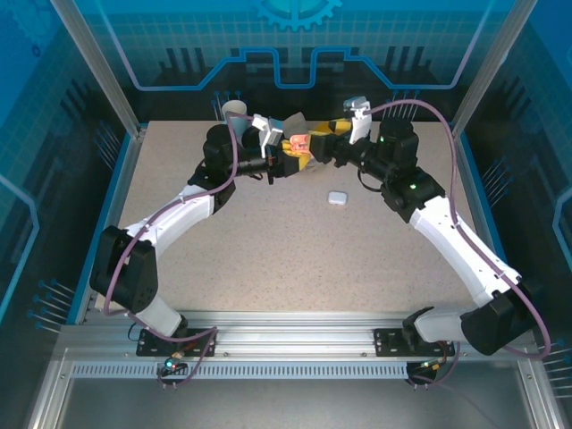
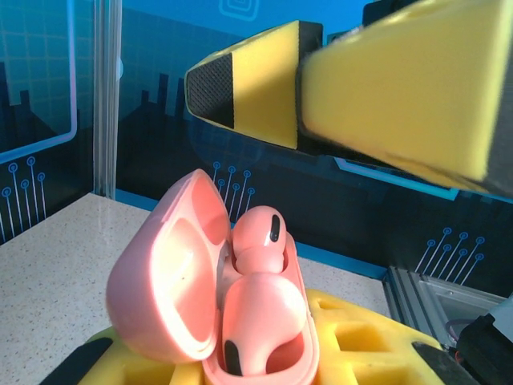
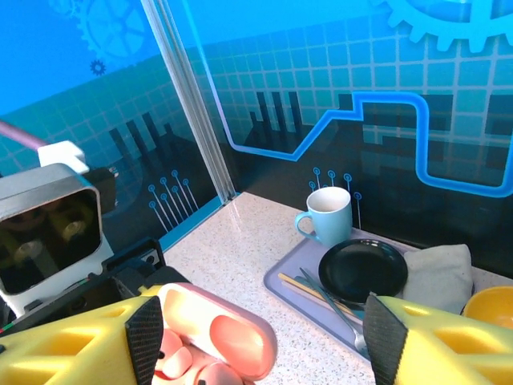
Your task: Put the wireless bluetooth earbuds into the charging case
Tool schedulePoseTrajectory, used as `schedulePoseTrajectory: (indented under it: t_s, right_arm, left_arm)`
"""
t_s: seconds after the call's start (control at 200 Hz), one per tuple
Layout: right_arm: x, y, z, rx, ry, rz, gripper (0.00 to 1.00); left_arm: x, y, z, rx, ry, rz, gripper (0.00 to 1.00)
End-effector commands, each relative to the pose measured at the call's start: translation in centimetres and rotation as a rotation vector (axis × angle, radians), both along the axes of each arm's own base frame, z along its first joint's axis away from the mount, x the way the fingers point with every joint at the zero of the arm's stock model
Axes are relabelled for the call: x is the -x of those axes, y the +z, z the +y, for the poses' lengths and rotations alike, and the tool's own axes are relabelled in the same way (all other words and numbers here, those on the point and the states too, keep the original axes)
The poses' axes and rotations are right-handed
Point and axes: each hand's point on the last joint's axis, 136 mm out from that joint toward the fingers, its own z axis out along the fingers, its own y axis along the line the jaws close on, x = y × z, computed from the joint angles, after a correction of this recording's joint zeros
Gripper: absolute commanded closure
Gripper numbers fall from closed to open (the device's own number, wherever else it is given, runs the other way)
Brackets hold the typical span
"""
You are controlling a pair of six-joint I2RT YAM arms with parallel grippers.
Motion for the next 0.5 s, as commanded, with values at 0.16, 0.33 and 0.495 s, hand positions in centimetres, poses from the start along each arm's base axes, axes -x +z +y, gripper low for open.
schedulePoseTrajectory:
  t_s: [0.16, 0.33, 0.495]
  right_arm:
    - [-4.3, -0.4, -3.5, -0.142, -0.049, 0.279, 0.31]
    - [-5.9, -3.8, -2.2, -0.073, 0.028, 0.559, 0.34]
    - [-6.4, -7.4, -0.5, -0.041, 0.073, 0.753, 0.40]
  left_arm:
    - [1.3, -1.1, -0.4, -0.024, -0.047, -0.059, 1.00]
    - [2.4, -3.7, -1.1, -0.122, -0.099, -0.073, 1.00]
    - [2.6, -5.8, -1.6, -0.167, -0.121, -0.060, 1.00]
